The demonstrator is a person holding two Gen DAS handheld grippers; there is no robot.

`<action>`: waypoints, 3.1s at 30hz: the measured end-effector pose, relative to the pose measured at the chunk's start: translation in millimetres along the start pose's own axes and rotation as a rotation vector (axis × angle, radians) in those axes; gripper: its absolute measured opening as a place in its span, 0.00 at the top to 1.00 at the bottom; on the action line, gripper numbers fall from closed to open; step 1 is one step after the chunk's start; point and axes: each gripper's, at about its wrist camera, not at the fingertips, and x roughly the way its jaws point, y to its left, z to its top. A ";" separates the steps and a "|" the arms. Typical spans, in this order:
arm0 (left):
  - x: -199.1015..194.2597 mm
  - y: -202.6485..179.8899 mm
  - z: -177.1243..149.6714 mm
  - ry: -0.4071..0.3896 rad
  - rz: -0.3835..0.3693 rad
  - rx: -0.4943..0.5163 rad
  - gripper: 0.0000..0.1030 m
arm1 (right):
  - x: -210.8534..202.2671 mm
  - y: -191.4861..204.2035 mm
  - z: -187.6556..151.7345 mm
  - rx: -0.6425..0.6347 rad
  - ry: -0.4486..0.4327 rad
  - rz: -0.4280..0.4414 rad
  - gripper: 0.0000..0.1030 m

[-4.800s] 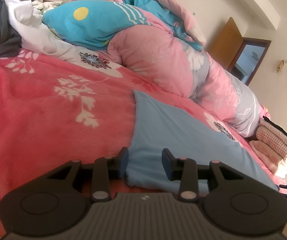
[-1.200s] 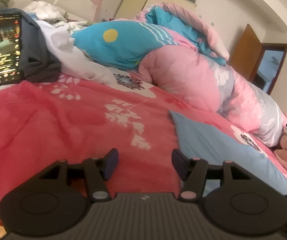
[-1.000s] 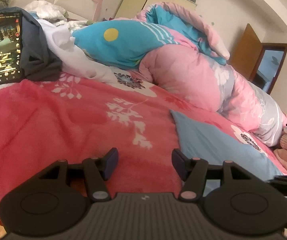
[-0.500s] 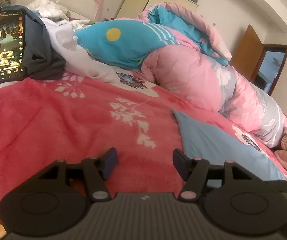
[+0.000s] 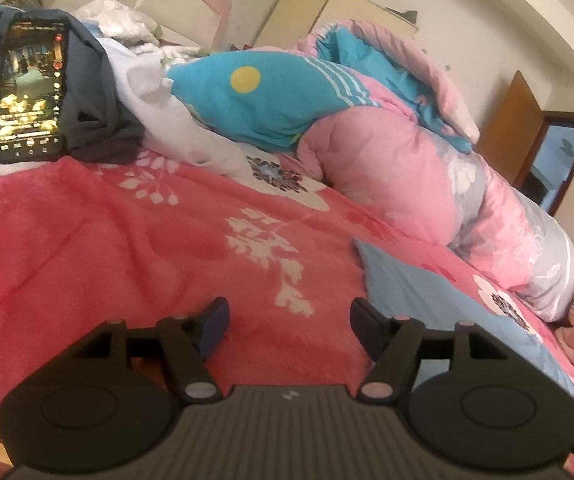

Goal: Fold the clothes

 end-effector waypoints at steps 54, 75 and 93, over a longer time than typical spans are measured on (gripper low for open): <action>160.8 -204.5 -27.0 0.311 -0.217 0.497 0.05 | -65.6 -414.9 11.5 0.840 0.038 -0.354 0.91; 159.7 -202.3 -24.7 0.309 -0.218 0.469 0.05 | -152.4 -371.0 -47.4 0.929 0.084 -0.533 0.93; 158.1 -201.5 -24.9 0.293 -0.213 0.472 0.05 | -228.9 -331.1 -91.0 1.207 -0.095 -0.367 0.83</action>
